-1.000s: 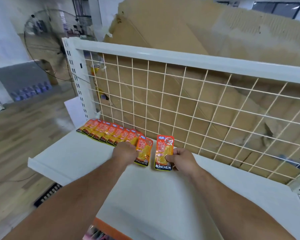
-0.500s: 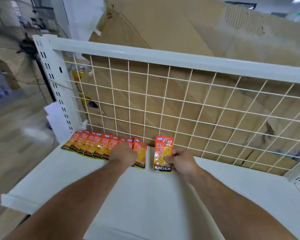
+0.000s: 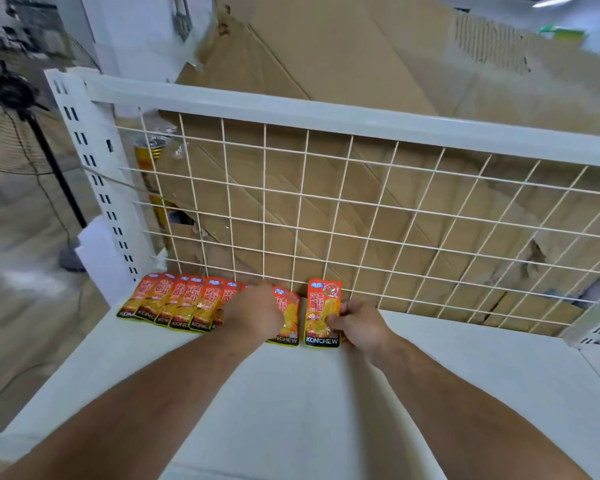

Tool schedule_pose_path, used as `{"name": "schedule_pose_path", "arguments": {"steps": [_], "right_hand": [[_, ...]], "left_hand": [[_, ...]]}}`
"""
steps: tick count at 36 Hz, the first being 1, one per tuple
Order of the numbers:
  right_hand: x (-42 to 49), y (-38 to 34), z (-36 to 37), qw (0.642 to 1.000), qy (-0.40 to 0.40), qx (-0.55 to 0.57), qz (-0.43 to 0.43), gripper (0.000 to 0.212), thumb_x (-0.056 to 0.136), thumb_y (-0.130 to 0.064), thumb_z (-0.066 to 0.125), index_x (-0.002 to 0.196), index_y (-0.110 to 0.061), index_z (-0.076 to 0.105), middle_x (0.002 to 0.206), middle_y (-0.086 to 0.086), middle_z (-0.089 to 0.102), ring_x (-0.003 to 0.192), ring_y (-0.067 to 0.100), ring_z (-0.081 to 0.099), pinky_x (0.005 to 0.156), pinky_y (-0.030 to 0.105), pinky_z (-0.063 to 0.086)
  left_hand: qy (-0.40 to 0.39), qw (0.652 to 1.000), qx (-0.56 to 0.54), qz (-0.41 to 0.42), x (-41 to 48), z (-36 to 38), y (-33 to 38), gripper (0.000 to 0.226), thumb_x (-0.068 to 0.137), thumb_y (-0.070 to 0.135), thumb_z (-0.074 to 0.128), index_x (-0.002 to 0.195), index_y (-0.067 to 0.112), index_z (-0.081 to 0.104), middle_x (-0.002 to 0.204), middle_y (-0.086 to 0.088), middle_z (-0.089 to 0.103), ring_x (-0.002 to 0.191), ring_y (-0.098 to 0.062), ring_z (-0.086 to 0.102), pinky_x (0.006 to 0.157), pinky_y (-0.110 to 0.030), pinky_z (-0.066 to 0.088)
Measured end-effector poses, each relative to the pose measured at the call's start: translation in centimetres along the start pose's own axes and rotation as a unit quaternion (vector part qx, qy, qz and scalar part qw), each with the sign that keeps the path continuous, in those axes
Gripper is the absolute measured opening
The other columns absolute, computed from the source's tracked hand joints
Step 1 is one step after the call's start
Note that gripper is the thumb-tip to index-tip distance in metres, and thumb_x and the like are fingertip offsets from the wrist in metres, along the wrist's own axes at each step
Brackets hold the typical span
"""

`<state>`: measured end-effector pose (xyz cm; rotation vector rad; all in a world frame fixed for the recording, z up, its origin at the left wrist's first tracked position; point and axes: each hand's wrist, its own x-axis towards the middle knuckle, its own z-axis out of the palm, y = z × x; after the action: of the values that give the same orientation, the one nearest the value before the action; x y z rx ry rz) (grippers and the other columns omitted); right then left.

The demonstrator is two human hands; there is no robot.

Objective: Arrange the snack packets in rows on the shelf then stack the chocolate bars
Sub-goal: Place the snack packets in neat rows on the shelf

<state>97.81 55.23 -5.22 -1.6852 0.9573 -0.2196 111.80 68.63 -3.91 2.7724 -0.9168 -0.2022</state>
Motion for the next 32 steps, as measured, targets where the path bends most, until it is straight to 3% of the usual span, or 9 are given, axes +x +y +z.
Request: {"name": "schedule_pose_path", "arguments": {"steps": [4, 10, 16, 23, 28, 32], "right_hand": [[0.0, -0.5, 0.6, 0.999, -0.007, -0.038, 0.026, 0.018, 0.089, -0.006, 0.067, 0.075, -0.013, 0.059, 0.067, 0.006, 0.062, 0.045, 0.015, 0.048, 0.038, 0.02, 0.034], [0.4, -1.2, 1.7, 0.996, -0.02, -0.057, 0.058, 0.013, 0.09, -0.009, 0.068, 0.083, -0.011, 0.057, 0.061, 0.01, 0.054, 0.044, 0.018, 0.041, 0.037, 0.02, 0.028], [0.6, -1.7, 2.7, 0.993, -0.013, -0.096, 0.07, 0.017, 0.089, -0.01, 0.069, 0.076, -0.011, 0.059, 0.063, 0.011, 0.056, 0.044, 0.019, 0.042, 0.039, 0.021, 0.028], [1.1, -2.1, 3.9, 0.979, 0.041, -0.186, 0.071, 0.016, 0.079, -0.017, 0.066, 0.066, -0.01, 0.061, 0.06, 0.008, 0.063, 0.053, 0.024, 0.061, 0.047, 0.026, 0.044], [0.9, -2.8, 4.4, 0.963, 0.067, -0.257, 0.046, 0.017, 0.085, -0.018, 0.055, 0.068, -0.019, 0.052, 0.088, 0.008, 0.071, 0.087, 0.029, 0.071, 0.072, 0.033, 0.056], [1.1, -2.9, 4.8, 0.952, 0.07, -0.294, 0.042, 0.007, 0.083, -0.021, 0.056, 0.078, -0.017, 0.057, 0.103, 0.009, 0.073, 0.094, 0.029, 0.071, 0.081, 0.036, 0.059]], "left_hand": [[0.053, 0.998, -0.002, 0.043, 0.0, -0.7, -0.2, 0.034, 0.09, 0.028, 0.055, 0.121, 0.015, 0.051, 0.118, -0.008, 0.062, 0.109, -0.03, 0.06, 0.075, -0.034, 0.046], [0.087, 0.992, 0.021, 0.091, 0.3, -0.9, -1.5, 0.036, 0.091, 0.029, 0.052, 0.124, 0.017, 0.051, 0.126, -0.005, 0.054, 0.118, -0.026, 0.05, 0.089, -0.038, 0.045], [0.09, 0.99, 0.032, 0.105, 0.4, -0.9, -2.8, 0.04, 0.092, 0.035, 0.049, 0.129, 0.019, 0.05, 0.131, -0.001, 0.054, 0.119, -0.024, 0.05, 0.092, -0.038, 0.043], [0.094, 0.99, 0.018, 0.102, 0.3, -1.0, -3.5, 0.046, 0.092, 0.038, 0.048, 0.135, 0.022, 0.05, 0.133, 0.001, 0.057, 0.122, -0.021, 0.049, 0.096, -0.039, 0.043], [0.094, 0.99, 0.013, 0.102, 0.1, -1.0, -3.6, 0.044, 0.092, 0.038, 0.049, 0.134, 0.023, 0.051, 0.131, 0.002, 0.058, 0.122, -0.02, 0.049, 0.098, -0.039, 0.041], [0.089, 0.991, 0.015, 0.097, 0.0, -0.9, -3.7, 0.046, 0.093, 0.04, 0.05, 0.136, 0.024, 0.049, 0.134, 0.002, 0.056, 0.124, -0.02, 0.048, 0.101, -0.04, 0.039]]}}
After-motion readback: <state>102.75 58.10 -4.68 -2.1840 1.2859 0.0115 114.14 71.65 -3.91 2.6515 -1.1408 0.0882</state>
